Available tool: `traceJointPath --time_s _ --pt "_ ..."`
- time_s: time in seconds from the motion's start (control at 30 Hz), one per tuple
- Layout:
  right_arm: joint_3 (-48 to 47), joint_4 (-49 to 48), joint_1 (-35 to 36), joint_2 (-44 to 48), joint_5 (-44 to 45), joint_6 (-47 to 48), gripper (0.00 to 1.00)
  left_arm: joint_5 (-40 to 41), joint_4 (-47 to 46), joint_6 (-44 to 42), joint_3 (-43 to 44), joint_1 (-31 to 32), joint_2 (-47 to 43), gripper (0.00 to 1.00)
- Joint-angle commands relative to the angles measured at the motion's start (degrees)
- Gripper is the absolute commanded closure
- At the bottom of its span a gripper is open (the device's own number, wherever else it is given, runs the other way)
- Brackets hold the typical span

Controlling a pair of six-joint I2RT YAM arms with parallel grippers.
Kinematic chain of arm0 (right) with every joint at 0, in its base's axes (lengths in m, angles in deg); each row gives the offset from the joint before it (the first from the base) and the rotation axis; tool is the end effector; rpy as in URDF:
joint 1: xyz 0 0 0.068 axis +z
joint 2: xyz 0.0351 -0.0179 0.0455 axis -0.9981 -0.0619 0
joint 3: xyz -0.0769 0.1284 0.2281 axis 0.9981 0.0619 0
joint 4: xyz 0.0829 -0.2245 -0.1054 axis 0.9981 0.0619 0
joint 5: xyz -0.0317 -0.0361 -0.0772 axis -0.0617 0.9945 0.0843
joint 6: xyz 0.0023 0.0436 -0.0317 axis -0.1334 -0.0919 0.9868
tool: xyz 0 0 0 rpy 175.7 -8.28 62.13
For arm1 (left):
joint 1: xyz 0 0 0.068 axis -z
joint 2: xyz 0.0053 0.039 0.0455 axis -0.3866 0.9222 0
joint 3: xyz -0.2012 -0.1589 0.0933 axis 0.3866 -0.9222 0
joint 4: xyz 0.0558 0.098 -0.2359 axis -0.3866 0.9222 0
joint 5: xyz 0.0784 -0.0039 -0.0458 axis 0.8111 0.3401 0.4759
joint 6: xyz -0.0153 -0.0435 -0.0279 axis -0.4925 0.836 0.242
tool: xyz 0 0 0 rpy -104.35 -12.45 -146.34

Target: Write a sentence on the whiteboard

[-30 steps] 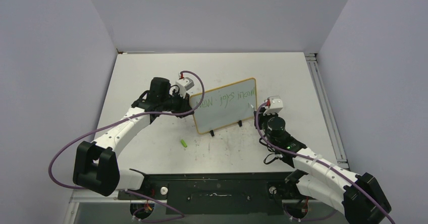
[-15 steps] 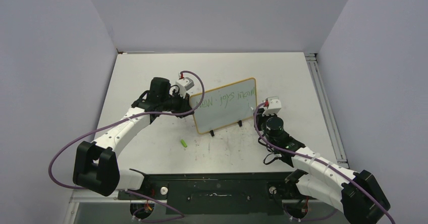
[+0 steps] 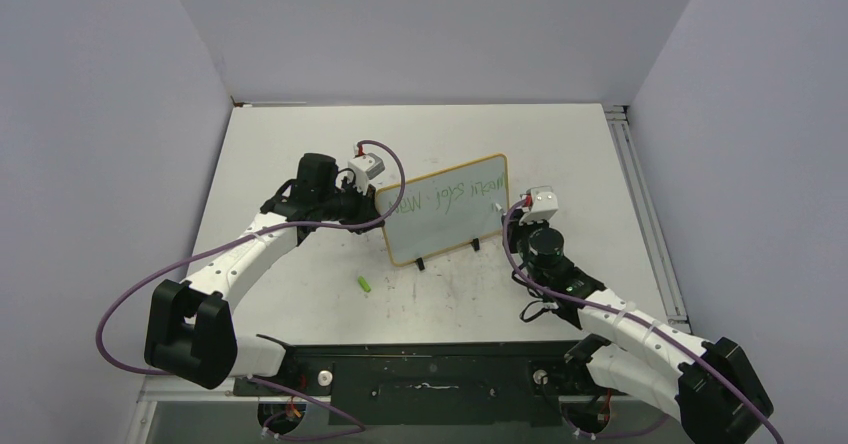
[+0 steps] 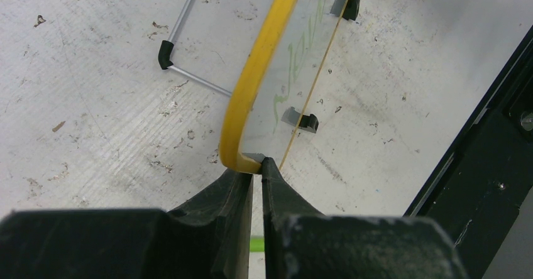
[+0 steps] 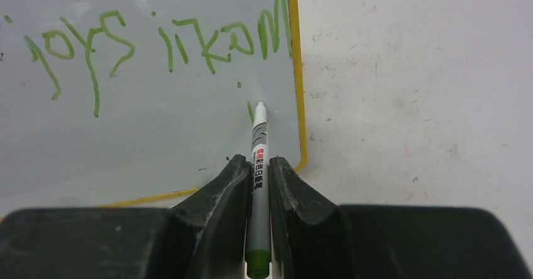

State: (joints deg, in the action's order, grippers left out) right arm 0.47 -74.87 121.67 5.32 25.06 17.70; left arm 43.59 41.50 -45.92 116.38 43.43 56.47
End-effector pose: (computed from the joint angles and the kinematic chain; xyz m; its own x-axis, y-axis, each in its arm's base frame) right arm 0.1760 0.1116 0.2144 -0.2826 0.0775 -0.9561 -0.2601 0.9532 0.1541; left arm 0.2617 -0.1180 0.2583 -0.5967 0.2849 -0.7502 0.6902 0.6591 -0.2987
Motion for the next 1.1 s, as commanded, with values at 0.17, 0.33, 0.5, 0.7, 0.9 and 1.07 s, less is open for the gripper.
traceJointPath --time_s 0.17,0.33,0.5,0.7,0.9,1.07 --pt "-2.3 -4.8 -0.3 -0.9 1.5 0.6 0.95 1.4 1.4 -2.1 1.0 0.8 0.7 1.00" --pt "-2.0 -4.4 -0.4 -1.9 2.0 0.1 0.95 1.4 1.4 -2.1 1.0 0.8 0.7 1.00" --pt "-1.0 -3.4 -0.4 -1.6 2.2 -0.8 0.95 1.4 1.4 -2.1 1.0 0.8 0.7 1.00" --pt "0.1 -2.2 -0.6 -0.7 2.7 -1.6 0.95 1.4 1.4 -2.1 1.0 0.8 0.6 1.00" --pt "0.5 -1.5 -0.7 -0.5 3.1 -2.1 0.95 1.4 1.4 -2.1 1.0 0.8 0.6 1.00" --pt "0.5 -1.5 -0.8 -1.0 2.5 -2.2 0.95 1.4 1.4 -2.1 0.9 0.8 0.7 1.00"
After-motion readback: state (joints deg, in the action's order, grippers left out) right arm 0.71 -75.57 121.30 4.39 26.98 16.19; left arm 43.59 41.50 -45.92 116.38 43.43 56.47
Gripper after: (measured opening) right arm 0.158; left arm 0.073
